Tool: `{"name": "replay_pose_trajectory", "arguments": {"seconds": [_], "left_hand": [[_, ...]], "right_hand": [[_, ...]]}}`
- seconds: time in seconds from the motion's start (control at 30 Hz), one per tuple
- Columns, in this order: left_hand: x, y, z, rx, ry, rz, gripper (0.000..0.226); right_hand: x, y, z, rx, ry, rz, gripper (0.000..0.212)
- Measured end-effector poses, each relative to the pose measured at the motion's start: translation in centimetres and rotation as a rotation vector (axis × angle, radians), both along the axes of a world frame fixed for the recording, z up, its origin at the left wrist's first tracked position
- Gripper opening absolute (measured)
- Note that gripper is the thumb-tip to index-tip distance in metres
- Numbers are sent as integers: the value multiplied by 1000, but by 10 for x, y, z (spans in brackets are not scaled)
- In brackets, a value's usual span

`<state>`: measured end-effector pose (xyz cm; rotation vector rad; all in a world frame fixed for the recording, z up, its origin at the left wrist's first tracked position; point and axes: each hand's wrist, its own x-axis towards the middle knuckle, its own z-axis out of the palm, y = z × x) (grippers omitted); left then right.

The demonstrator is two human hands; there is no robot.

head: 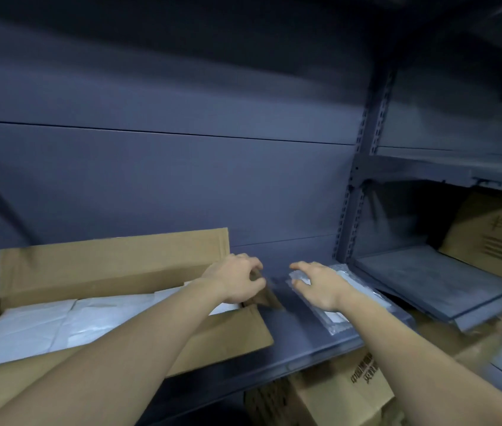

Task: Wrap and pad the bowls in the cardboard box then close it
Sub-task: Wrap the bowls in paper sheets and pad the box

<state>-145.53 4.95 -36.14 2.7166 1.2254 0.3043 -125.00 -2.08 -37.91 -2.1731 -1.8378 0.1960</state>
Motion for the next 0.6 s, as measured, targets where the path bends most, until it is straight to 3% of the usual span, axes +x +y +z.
{"name": "replay_pose_trajectory", "arguments": {"seconds": [0.6], "left_hand": [[153,-15,-49,-133,94,-203,49]], "right_hand": [[125,-36,-68,-23,-26,-275,40]]}}
